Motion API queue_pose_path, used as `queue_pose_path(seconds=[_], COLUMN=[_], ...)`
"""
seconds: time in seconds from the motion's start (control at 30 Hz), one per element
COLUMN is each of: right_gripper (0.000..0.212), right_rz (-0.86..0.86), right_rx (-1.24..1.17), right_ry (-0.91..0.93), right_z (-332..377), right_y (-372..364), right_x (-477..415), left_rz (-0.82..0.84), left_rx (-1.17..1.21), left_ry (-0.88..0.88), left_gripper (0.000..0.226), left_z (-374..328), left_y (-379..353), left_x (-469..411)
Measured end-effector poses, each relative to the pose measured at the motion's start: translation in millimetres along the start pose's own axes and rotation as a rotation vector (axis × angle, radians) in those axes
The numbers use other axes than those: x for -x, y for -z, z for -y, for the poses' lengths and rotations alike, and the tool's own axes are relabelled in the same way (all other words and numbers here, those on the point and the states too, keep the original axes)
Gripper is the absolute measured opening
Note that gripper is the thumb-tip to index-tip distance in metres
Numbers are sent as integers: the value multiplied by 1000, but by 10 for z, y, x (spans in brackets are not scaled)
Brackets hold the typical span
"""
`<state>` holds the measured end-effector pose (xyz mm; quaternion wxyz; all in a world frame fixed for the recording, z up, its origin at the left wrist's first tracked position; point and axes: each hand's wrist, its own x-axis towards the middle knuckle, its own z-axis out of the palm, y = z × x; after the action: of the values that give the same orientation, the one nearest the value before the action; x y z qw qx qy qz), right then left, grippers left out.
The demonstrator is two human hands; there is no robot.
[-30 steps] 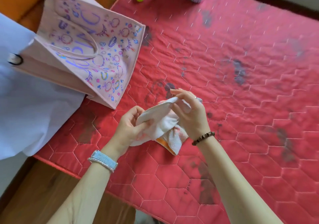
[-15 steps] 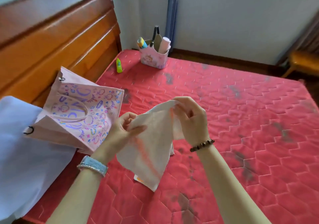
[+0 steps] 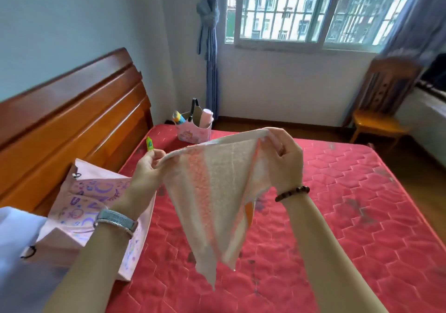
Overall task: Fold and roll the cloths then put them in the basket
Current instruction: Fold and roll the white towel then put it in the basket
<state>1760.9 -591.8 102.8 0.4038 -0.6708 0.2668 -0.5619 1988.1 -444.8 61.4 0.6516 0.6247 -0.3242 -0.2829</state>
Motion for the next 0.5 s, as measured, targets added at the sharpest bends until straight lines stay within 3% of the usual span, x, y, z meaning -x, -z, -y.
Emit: queue_pose_path(seconds=[0.07, 0.17, 0.3, 0.5], right_gripper=[20, 13, 15, 7], right_rz=[-30, -68, -93, -25], right_rx=[-11, 3, 64, 309], right_ry=[-21, -35, -42, -84], right_z=[32, 23, -43, -295], right_y=[47, 139, 299, 509], right_x=[-111, -309, -586, -962], left_rz=[4, -12, -40, -91], left_rx=[29, 138, 223, 293], left_ry=[-29, -74, -110, -132], left_gripper=[63, 41, 45, 30], left_z=[-182, -407, -694, -853], left_y=[-32, -95, -264, -507], left_x=[-101, -257, -486, -863])
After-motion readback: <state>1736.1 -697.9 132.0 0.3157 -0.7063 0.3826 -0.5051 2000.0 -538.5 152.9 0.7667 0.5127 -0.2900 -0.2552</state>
